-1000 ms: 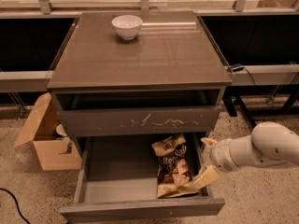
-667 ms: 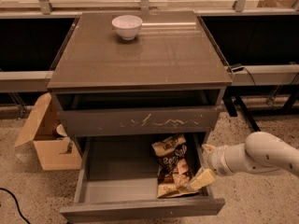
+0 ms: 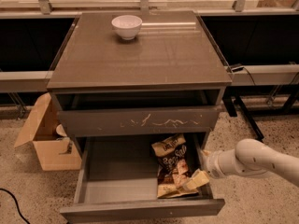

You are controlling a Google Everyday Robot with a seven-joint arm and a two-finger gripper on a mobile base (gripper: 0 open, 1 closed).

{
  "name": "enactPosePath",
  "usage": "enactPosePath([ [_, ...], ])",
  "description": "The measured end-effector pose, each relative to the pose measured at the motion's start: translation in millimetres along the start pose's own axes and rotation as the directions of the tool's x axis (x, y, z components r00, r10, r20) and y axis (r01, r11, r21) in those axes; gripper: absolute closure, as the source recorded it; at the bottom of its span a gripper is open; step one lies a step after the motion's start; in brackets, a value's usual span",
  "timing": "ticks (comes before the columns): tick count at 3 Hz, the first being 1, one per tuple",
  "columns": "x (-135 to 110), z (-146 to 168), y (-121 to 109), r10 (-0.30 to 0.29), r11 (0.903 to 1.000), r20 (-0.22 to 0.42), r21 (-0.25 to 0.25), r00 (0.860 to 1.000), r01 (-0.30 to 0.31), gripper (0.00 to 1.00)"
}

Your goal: Pick brown chip bag from middle drawer and place on counter

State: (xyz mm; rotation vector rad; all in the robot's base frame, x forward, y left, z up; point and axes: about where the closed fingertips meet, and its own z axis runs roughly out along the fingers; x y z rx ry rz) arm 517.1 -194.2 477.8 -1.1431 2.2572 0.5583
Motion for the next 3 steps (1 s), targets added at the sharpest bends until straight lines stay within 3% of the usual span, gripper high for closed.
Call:
enactPosePath([
  [3, 0.5, 51.4, -37.6, -0.021, 0.9998, -0.034, -0.005, 0.999, 0.021, 0.00],
])
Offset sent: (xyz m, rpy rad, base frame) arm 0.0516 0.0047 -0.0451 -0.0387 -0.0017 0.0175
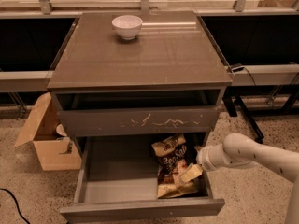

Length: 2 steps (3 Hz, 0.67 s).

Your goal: Pick brown chip bag from middle drawer and place on counter

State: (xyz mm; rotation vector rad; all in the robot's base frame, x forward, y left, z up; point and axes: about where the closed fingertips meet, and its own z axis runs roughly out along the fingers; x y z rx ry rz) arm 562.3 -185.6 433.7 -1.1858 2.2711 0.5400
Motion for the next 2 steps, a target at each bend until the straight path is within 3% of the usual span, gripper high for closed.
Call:
enactPosePath([
  [2, -3.1, 14.4, -7.6, 0.001, 0.9998, -0.002, -0.018, 1.000, -0.001, 0.00],
])
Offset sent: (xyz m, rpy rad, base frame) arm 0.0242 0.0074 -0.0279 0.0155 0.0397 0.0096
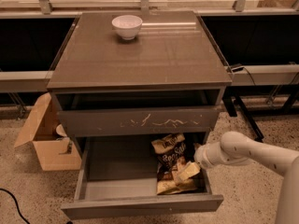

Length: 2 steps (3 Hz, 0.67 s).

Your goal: Pick brown chip bag from middle drawer and place on counter

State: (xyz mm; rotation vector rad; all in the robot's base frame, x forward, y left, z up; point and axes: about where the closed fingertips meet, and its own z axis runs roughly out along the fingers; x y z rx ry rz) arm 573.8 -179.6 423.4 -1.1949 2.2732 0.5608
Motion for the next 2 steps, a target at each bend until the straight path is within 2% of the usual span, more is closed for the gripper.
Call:
enactPosePath([
  [1, -2.2, -1.7, 0.2, -0.001, 1.0000, 0.000, -0.001, 1.000, 0.001, 0.00],
  [2, -19.9, -10.8, 3.2, -0.045, 0.9984, 0.015, 0.037, 0.999, 0.044, 0.00],
])
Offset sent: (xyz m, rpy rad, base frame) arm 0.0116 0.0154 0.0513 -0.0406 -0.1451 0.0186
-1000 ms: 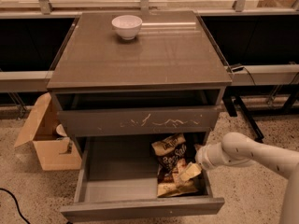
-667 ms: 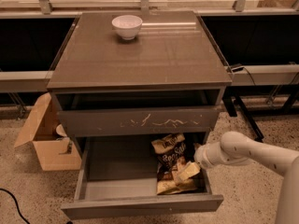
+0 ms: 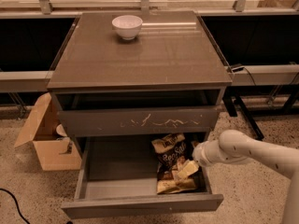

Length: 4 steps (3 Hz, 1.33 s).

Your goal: Pick brown chip bag from middle drawer and place on counter

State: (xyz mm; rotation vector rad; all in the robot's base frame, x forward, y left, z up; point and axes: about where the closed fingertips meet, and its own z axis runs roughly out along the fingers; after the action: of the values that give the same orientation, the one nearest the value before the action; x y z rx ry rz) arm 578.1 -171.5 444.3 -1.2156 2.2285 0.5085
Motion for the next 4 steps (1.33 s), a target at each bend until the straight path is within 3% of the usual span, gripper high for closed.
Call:
enactPosePath([
  [1, -25.2, -23.8, 3.0, -0.065, 0.9954, 0.023, 0.072, 0.998, 0.063, 0.00],
  [2, -35.9, -31.2, 4.4, -0.087, 0.9924, 0.032, 0.090, 0.996, 0.084, 0.00],
  [4, -32.6, -11.1, -0.2, -0.058, 0.9975, 0.061, 0.044, 0.996, 0.056, 0.00],
])
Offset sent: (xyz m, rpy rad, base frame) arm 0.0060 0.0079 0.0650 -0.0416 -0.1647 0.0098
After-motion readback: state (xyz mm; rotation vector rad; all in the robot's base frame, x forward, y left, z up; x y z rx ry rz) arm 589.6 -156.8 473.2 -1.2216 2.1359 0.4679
